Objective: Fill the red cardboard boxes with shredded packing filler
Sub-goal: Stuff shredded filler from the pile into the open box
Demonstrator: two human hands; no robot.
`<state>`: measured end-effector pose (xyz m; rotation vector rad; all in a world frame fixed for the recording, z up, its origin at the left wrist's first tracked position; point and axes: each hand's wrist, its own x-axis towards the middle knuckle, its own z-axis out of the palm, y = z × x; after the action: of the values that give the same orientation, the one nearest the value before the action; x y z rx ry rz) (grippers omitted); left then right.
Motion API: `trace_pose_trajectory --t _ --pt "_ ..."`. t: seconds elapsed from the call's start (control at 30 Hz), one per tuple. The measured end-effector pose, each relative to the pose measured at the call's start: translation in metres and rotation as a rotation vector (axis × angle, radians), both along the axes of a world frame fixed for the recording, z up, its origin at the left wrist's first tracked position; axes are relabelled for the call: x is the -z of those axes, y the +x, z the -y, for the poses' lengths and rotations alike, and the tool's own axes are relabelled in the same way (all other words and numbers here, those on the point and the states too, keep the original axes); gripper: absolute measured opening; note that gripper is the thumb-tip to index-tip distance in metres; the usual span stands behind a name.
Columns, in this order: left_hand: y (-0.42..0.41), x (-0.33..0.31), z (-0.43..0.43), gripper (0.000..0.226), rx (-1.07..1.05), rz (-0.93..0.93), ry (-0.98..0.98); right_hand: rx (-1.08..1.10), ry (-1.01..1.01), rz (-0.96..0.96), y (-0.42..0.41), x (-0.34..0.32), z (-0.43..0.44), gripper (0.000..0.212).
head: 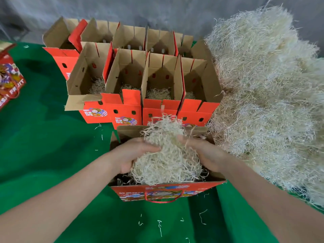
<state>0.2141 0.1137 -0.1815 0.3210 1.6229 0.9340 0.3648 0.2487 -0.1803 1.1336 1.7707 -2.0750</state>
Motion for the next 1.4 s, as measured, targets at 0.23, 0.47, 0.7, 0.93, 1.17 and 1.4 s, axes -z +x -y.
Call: trace_pose_trajectory --t 0.23,0.47,0.7,0.93,1.17,1.4 --pt "-0.018 0.001 -0.002 0.032 -0.229 -0.124 0.11 0.097 0.311 0.177 0.002 0.014 -0.017 0.075" --pt "-0.035 0.006 0.011 0.046 -0.207 -0.18 0.081 0.119 0.206 0.155 0.021 0.005 -0.025 0.098" --pt "-0.035 0.006 0.018 0.07 -0.087 -0.224 0.182 0.244 0.138 0.098 0.032 0.008 -0.034 0.096" --pt "-0.017 0.013 0.022 0.075 0.524 -0.37 -0.005 0.21 0.005 -0.011 0.023 -0.007 -0.031 0.073" --pt "-0.006 0.026 0.008 0.054 0.108 0.047 0.253 -0.265 0.165 0.142 0.005 0.023 -0.004 0.117" --pt "-0.032 0.02 0.026 0.091 0.696 -0.64 -0.079 -0.133 0.364 0.336 0.027 0.02 -0.029 0.082"
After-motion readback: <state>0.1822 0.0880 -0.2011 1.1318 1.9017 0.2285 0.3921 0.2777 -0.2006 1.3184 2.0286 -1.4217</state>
